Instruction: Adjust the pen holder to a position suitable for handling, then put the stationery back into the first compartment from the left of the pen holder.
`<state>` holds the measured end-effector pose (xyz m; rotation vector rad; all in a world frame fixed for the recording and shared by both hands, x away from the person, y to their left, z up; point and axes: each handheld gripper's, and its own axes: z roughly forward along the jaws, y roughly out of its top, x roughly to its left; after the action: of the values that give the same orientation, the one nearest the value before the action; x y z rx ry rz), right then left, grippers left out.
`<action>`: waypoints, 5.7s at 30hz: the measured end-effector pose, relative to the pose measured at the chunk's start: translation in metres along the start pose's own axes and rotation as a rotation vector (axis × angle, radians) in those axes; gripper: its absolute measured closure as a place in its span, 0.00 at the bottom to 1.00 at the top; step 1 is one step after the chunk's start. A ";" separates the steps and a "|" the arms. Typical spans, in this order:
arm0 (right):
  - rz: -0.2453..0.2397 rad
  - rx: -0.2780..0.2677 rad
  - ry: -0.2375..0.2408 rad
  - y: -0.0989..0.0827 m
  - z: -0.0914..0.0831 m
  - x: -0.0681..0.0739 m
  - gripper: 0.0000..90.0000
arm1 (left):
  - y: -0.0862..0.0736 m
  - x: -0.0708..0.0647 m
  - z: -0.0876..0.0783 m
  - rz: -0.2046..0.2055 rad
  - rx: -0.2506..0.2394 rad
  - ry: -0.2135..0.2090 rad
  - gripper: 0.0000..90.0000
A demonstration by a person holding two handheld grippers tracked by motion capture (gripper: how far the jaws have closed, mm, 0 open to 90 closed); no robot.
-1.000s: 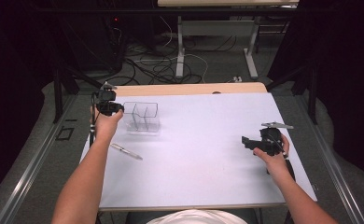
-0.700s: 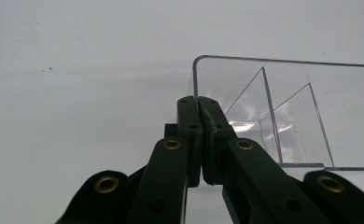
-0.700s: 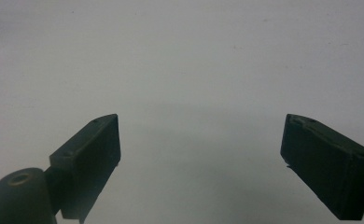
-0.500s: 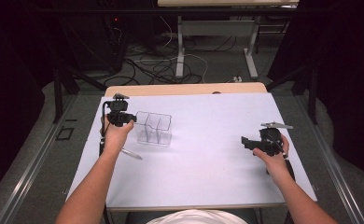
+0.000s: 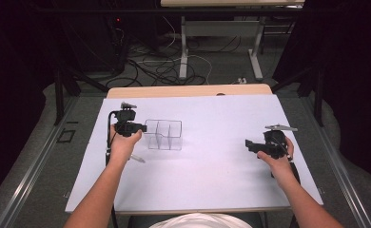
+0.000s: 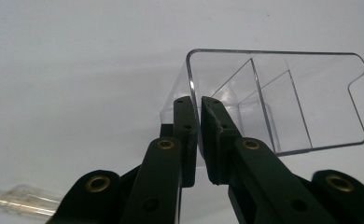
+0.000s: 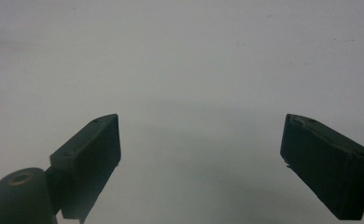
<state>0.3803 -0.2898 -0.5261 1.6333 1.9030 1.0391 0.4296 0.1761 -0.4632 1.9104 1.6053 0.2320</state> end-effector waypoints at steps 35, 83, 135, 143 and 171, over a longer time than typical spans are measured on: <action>-0.001 0.015 0.012 0.000 0.001 -0.001 0.15 | -0.010 -0.076 0.019 0.049 0.023 -0.225 0.74; 0.002 0.015 0.009 0.000 0.001 -0.001 0.16 | -0.010 0.002 -0.014 0.106 -0.040 -0.118 0.42; -0.432 -0.114 0.388 0.005 -0.011 0.147 0.29 | -0.076 0.081 -0.034 0.046 -0.310 -0.065 0.00; -0.503 -0.044 0.484 0.011 0.011 0.194 0.38 | -0.082 0.081 -0.033 0.062 -0.308 -0.045 0.00; -0.664 0.011 0.666 0.023 0.066 0.295 0.46 | -0.080 0.093 -0.044 0.074 -0.318 -0.007 0.00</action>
<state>0.3794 0.0128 -0.5058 0.5555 2.5902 1.3435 0.3639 0.2838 -0.4972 1.7219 1.3995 0.4814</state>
